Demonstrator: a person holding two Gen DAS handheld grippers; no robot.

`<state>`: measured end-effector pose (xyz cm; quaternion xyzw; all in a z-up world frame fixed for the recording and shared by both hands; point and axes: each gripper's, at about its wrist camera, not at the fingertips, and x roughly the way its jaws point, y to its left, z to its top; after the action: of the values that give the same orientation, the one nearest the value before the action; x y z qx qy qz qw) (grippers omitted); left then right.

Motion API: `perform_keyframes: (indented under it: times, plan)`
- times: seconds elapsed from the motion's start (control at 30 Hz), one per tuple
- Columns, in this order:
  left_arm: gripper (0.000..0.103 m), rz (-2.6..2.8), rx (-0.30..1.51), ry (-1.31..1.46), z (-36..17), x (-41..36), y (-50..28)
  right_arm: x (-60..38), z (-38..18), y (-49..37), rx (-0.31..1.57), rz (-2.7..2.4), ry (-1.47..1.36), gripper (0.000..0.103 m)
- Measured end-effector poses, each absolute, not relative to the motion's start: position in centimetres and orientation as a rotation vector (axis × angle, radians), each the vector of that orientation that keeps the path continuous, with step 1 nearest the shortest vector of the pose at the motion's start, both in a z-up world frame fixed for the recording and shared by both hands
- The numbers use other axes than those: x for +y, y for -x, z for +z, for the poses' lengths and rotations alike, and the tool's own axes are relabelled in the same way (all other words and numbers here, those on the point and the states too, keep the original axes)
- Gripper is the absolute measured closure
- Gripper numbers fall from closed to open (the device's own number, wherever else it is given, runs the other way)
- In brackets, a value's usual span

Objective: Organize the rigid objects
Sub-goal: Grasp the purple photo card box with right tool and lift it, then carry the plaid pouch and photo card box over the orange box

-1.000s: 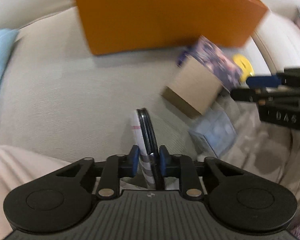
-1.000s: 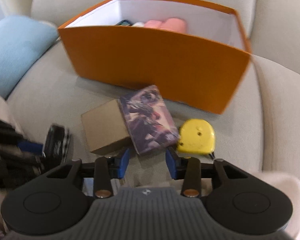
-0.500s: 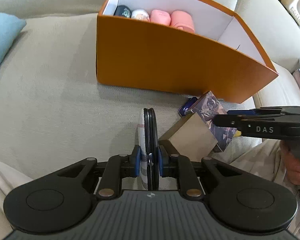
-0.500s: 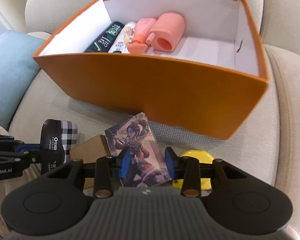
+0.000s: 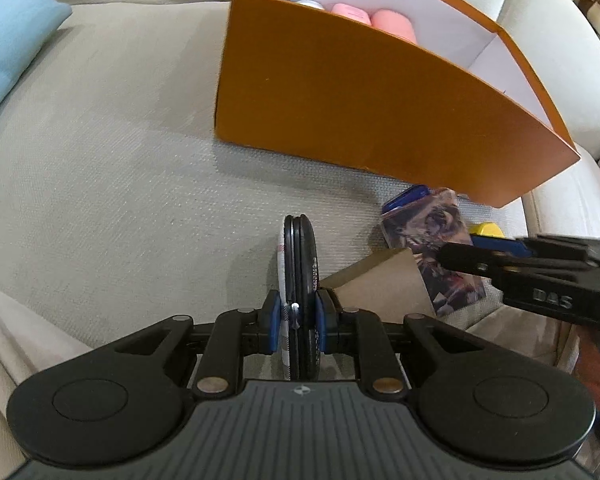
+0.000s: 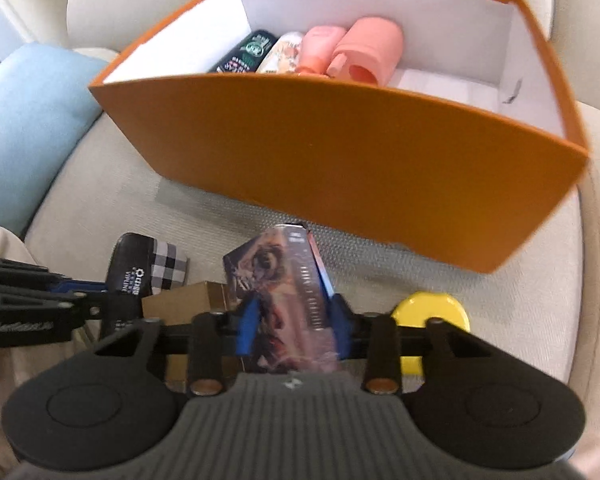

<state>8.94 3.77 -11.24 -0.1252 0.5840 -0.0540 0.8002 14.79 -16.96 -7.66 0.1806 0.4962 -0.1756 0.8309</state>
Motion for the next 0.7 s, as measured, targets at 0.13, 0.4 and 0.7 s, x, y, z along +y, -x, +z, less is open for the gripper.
perform_keyframes:
  times: [0.13, 0.4, 0.7]
  plan:
    - [0.083, -0.101, 1.253, 0.282, -11.3, 3.9, -8.6, -16.2, -6.9, -13.6, 1.03, -0.417, -0.396, 0.079]
    - [0.079, -0.07, 1.267, 0.332, -11.5, 5.4, -8.3, -15.4, -6.7, -16.0, 1.059, -0.371, -0.366, 0.079]
    - [0.075, -0.096, 1.249, 0.246, -11.7, 3.7, -8.4, -15.2, -7.1, -17.9, 1.084, -0.415, -0.343, 0.076]
